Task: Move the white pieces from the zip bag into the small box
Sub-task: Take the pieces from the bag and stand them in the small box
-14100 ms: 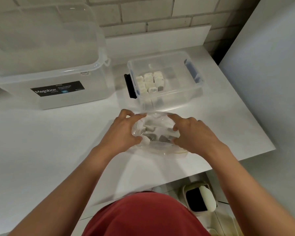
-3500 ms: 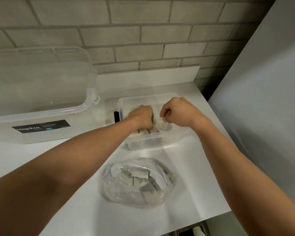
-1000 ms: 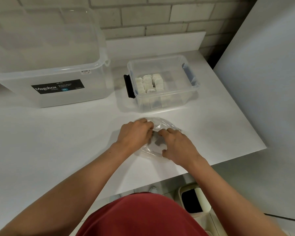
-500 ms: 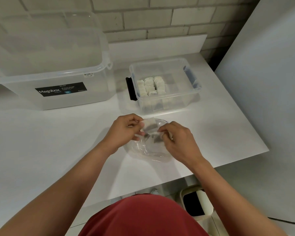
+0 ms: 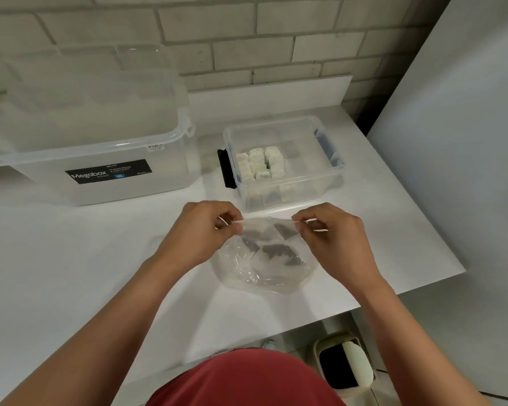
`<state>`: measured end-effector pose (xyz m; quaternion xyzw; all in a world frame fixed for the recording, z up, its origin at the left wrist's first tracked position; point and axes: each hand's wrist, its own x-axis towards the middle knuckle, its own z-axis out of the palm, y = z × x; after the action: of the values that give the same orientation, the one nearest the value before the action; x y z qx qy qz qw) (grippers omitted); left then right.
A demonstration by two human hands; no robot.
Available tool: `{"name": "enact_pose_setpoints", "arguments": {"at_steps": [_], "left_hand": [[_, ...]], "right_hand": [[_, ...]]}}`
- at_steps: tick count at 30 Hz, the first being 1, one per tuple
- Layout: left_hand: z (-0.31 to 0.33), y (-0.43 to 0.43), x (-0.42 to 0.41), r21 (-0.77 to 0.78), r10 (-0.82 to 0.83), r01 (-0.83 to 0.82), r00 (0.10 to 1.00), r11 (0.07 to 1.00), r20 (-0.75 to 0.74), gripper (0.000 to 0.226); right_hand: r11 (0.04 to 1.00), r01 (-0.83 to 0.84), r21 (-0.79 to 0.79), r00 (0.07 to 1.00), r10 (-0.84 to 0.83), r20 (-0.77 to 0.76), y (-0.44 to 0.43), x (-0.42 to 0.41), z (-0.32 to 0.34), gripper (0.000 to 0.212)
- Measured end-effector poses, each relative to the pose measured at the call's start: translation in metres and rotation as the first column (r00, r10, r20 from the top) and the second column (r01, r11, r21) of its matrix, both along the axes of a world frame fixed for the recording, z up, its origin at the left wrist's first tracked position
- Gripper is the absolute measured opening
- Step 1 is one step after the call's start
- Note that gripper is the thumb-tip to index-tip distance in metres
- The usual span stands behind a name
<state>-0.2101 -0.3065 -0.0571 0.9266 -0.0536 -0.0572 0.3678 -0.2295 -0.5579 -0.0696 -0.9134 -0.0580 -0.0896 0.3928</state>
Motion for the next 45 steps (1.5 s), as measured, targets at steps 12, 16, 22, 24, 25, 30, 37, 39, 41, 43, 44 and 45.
{"name": "enact_pose_setpoints", "arguments": {"at_steps": [12,16,22,24,25,30,37,39,41,43,44,45], "left_hand": [[0.122,-0.042,0.123,0.21,-0.165,0.085,0.902,0.974,0.399,0.005],[0.095,-0.096,0.188,0.419,-0.299,0.14,0.89,0.897,0.343,0.015],[0.026,-0.147,0.24,0.615,-0.368,0.245,0.926,0.749,0.08,0.022],[0.012,-0.153,0.248,0.667,-0.381,0.265,0.924,0.697,0.031,0.023],[0.007,-0.155,0.25,0.692,-0.39,0.265,0.921,0.672,0.026,0.024],[0.003,-0.164,0.248,0.81,-0.476,0.266,0.879,0.522,0.017,0.025],[-0.002,-0.165,0.241,0.825,-0.471,0.27,0.882,0.497,-0.005,0.028],[0.002,-0.165,0.238,0.821,-0.475,0.279,0.88,0.498,-0.011,0.029],[0.009,-0.162,0.238,0.798,-0.47,0.291,0.883,0.528,-0.011,0.027],[0.02,-0.152,0.237,0.723,-0.431,0.25,0.899,0.643,0.073,0.02],[0.025,-0.143,0.234,0.664,-0.392,0.199,0.907,0.721,0.154,0.023],[0.03,-0.131,0.23,0.598,-0.337,0.13,0.909,0.791,0.247,0.028]], "right_hand": [[0.994,0.086,-0.072,0.962,-0.063,0.267,-0.032,0.029,0.06,0.013],[0.993,0.098,-0.059,0.942,-0.073,0.328,-0.05,0.039,0.069,0.018],[0.988,0.131,-0.077,0.95,-0.103,0.296,-0.073,0.046,0.07,0.022],[0.988,0.143,-0.063,0.953,-0.12,0.279,-0.081,0.047,0.068,0.023],[0.987,0.153,-0.052,0.955,-0.135,0.266,-0.084,0.049,0.067,0.023],[0.984,0.177,-0.017,0.965,-0.171,0.199,-0.09,0.064,0.067,0.019],[0.991,0.131,0.006,0.981,-0.13,0.144,-0.078,0.095,0.063,0.012],[0.992,0.124,-0.019,0.983,-0.121,0.138,-0.076,0.101,0.06,0.012],[0.989,0.124,-0.081,0.98,-0.109,0.167,-0.075,0.109,0.06,0.011],[0.976,0.1,-0.195,0.977,-0.06,0.202,-0.073,0.122,0.061,0.01],[0.964,0.079,-0.255,0.979,-0.026,0.204,-0.07,0.131,0.062,0.01],[0.951,0.058,-0.303,0.982,0.0,0.19,-0.067,0.143,0.062,0.01]]}}
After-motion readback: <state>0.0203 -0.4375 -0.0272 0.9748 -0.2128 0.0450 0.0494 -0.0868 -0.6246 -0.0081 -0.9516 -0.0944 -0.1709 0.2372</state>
